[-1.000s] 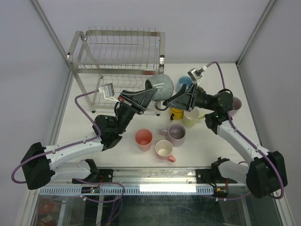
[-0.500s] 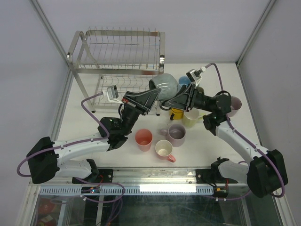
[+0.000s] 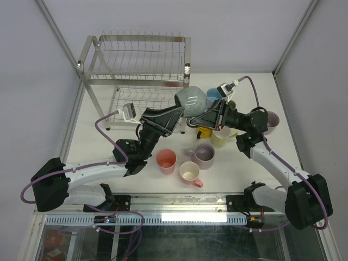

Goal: Load the cups into the dish rack
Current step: Turn the cup upside down in the dish rack.

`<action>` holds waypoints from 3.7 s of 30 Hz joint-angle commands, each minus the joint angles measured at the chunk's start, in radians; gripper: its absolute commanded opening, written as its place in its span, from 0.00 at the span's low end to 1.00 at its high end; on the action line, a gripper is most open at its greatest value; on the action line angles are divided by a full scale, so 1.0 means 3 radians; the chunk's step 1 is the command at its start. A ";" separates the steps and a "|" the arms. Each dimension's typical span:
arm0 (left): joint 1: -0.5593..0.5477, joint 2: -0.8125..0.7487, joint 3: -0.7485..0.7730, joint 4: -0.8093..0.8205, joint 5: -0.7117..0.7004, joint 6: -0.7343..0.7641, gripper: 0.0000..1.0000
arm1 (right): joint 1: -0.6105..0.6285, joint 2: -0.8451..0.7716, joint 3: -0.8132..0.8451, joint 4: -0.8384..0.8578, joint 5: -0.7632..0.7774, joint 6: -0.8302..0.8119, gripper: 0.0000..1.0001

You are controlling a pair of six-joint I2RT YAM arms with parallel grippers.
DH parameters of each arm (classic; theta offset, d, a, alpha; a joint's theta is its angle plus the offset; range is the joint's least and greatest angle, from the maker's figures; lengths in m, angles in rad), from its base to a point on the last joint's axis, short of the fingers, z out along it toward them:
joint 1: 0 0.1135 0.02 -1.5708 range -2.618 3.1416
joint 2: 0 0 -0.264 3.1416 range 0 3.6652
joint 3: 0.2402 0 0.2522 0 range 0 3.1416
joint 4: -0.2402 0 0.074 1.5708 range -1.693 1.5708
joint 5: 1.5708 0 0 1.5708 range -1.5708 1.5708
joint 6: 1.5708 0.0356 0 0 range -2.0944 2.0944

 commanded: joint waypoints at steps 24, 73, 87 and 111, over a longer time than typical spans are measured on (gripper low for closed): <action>-0.0032 -0.2366 0.0110 -0.5046 -0.0536 0.1161 0.88 | -0.0009 -0.0215 0.2064 -0.5391 0.0328 -0.5577 0.00; -0.0022 -0.3968 0.0341 -0.6327 -0.2587 0.1632 0.85 | 0.1909 0.3179 0.3980 -0.3327 0.3600 -0.6185 0.00; 0.0092 -0.3934 0.0293 -0.6229 -0.2524 0.1747 0.86 | 0.1810 0.3478 0.4020 -0.3118 0.3711 -0.5791 0.03; 0.0426 -0.3853 0.0174 -0.5952 -0.2079 0.1919 0.85 | 0.1842 0.3409 0.4084 -0.3490 0.3250 -0.6017 0.71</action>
